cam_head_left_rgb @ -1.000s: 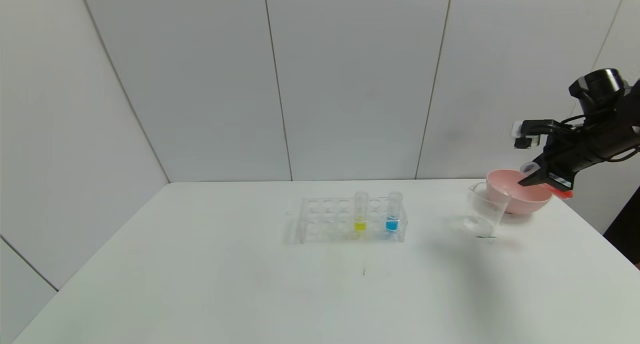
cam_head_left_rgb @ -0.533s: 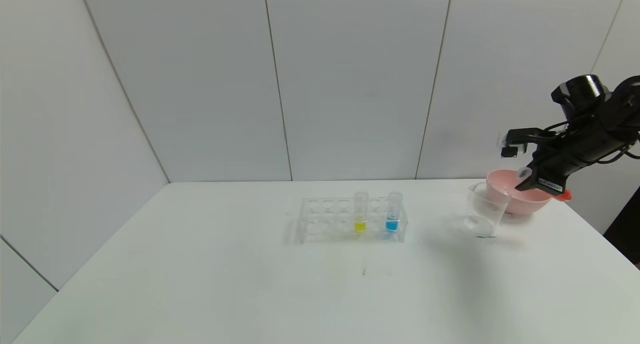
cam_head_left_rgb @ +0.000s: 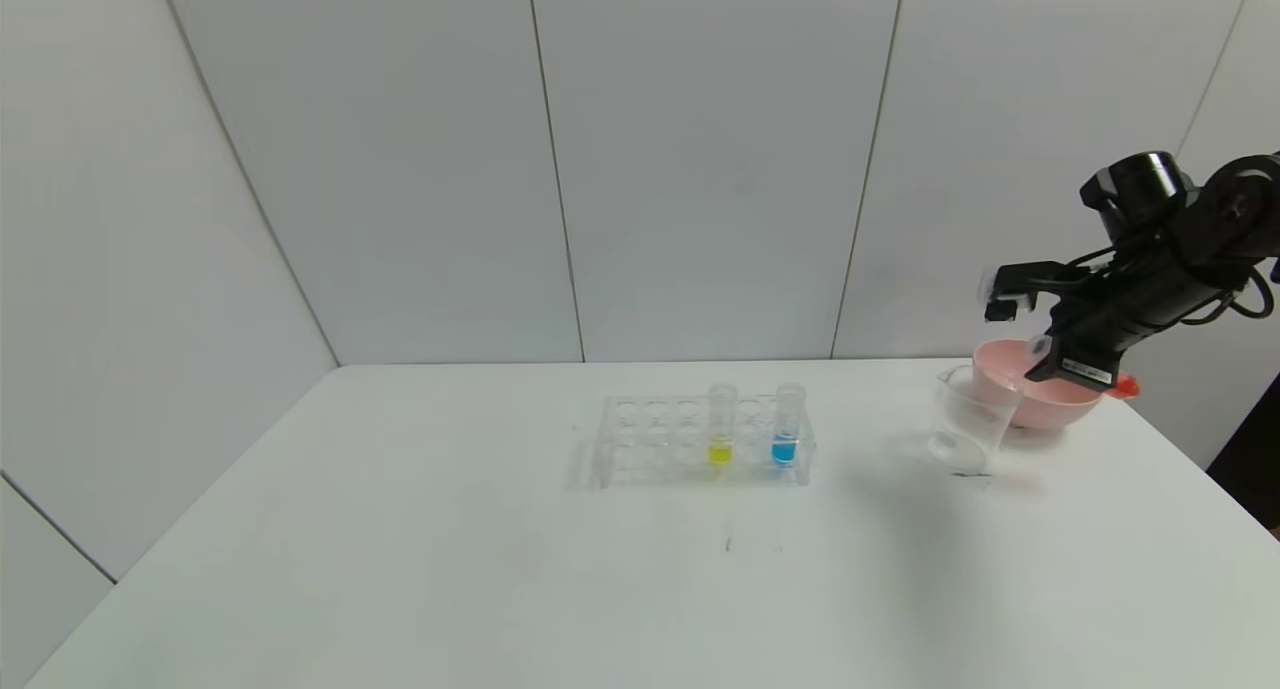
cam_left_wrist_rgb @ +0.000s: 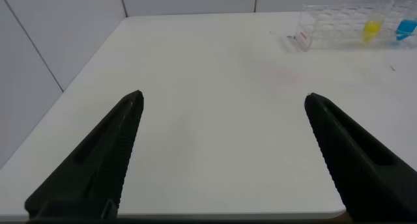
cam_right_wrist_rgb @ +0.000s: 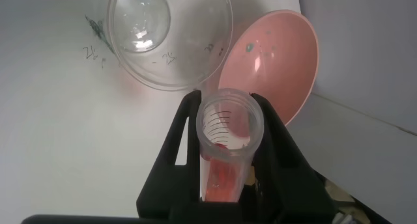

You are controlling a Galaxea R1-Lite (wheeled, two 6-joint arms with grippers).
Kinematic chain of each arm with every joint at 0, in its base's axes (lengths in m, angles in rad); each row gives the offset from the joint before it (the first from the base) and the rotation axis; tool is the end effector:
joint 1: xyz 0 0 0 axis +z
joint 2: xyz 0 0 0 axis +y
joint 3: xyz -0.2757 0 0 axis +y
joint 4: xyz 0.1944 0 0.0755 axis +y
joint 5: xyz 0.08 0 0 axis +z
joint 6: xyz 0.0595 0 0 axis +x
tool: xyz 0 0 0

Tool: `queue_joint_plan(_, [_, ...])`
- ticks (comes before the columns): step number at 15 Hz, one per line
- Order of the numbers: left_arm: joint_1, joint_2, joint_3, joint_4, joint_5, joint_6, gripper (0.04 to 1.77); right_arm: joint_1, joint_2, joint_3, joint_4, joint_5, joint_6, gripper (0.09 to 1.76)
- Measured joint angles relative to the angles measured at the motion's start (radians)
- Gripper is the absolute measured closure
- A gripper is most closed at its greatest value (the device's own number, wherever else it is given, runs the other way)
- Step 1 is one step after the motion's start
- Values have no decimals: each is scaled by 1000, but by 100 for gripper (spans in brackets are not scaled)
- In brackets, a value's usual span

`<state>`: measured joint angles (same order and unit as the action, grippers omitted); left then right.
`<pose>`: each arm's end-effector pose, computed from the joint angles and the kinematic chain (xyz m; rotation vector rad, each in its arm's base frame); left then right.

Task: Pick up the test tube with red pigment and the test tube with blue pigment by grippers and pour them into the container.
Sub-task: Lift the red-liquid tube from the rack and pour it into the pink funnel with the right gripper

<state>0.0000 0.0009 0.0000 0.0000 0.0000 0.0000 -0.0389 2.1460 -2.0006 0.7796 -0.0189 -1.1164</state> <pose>0.0583 0.0000 0.0754 0.0000 0.0009 0.0000 0.4368 -0.0181 0.1665 -1.0229 0.8534 0.4665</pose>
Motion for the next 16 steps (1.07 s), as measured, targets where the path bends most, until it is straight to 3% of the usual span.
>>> queue_joint_plan(16, [0, 0, 0, 0, 0, 0, 5, 19, 18, 1, -61, -130, -1, 132])
